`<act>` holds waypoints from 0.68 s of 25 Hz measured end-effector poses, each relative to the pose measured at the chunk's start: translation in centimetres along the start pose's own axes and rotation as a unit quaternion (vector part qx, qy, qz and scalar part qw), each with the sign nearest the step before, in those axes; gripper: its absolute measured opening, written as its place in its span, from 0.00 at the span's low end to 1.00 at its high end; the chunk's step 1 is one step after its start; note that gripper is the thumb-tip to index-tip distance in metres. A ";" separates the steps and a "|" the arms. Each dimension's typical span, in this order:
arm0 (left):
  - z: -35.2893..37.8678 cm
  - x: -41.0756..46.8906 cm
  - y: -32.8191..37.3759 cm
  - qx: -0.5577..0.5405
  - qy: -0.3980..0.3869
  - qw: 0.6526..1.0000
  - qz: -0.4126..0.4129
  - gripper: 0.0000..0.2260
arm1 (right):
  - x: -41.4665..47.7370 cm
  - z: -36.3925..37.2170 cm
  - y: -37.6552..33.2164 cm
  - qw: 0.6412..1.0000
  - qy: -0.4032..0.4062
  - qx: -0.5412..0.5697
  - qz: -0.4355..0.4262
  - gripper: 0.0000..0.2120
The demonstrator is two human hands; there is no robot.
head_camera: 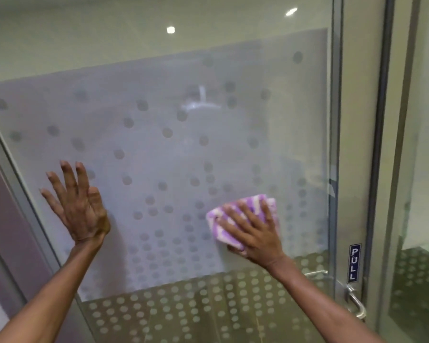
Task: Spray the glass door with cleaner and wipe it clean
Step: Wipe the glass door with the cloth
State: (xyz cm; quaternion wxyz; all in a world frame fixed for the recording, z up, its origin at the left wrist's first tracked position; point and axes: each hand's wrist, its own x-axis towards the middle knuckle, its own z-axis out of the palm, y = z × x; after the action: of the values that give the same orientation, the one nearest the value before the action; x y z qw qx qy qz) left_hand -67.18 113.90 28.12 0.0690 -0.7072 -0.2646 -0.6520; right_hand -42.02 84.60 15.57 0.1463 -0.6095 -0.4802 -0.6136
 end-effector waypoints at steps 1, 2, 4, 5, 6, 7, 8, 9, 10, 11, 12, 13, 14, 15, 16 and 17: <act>0.0 0.0 0.0 0.001 0.001 1.000 0.000 0.26 | -0.3 -0.4 2.1 0.999 0.015 -0.014 0.050 0.34; 0.1 -0.1 0.0 0.001 0.002 1.000 0.000 0.26 | -0.1 -0.8 4.3 0.993 0.031 -0.019 0.112 0.35; 0.1 -0.2 0.1 -0.002 0.009 1.000 -0.001 0.26 | 2.5 -1.7 7.9 0.960 0.067 -0.014 0.271 0.32; 0.2 -0.1 0.2 0.000 0.012 1.000 -0.001 0.26 | 4.7 -2.1 8.8 0.934 0.091 -0.007 0.345 0.31; 0.3 0.0 0.1 0.004 0.013 1.000 0.000 0.26 | 7.2 -2.2 8.9 0.910 0.117 -0.004 0.399 0.30; 0.4 0.1 0.1 0.006 0.013 1.000 0.002 0.26 | 9.7 -2.2 8.3 0.895 0.137 -0.007 0.425 0.29; 0.5 0.2 0.0 0.007 0.013 1.000 0.004 0.26 | 11.9 -2.1 7.1 0.891 0.147 -0.007 0.430 0.30; 0.7 0.1 -0.1 0.010 0.015 1.000 0.004 0.26 | 13.7 -2.0 5.6 0.897 0.149 0.000 0.416 0.30; 0.8 0.0 0.0 0.012 0.017 1.000 0.004 0.26 | 15.1 -1.9 3.9 0.910 0.145 0.006 0.389 0.30; 0.9 0.0 -0.1 0.012 0.016 1.000 0.003 0.26 | 16.1 -1.6 1.8 0.923 0.139 0.012 0.358 0.30; 0.8 0.0 -0.2 0.008 0.013 1.000 0.003 0.27 | 16.7 -1.3 -0.4 0.935 0.135 0.020 0.326 0.30; 0.8 0.1 -0.3 0.002 0.009 1.000 0.004 0.27 | 17.1 -0.9 -2.7 0.945 0.135 0.030 0.296 0.30; 0.8 0.1 -0.4 -0.001 0.005 1.000 0.004 0.28 | 17.3 -0.5 -5.0 0.953 0.136 0.043 0.268 0.29; 0.8 0.1 -0.3 -0.001 0.003 1.000 0.004 0.28 | 17.3 0.0 -7.2 0.959 0.137 0.058 0.241 0.29; 0.7 0.1 -0.4 -0.002 0.001 1.000 0.003 0.28 | 17.0 0.7 -9.4 0.965 0.133 0.076 0.212 0.29; 0.7 0.1 -0.5 -0.004 -0.001 1.000 0.003 0.28 | 16.3 1.3 -11.6 0.972 0.120 0.090 0.181 0.28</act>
State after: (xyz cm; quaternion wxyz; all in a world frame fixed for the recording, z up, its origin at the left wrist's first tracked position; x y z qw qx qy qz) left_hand -66.81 114.68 27.95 0.0685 -0.7089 -0.2600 -0.6521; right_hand -53.61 97.95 25.05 0.3657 -0.5925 -0.3937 -0.6002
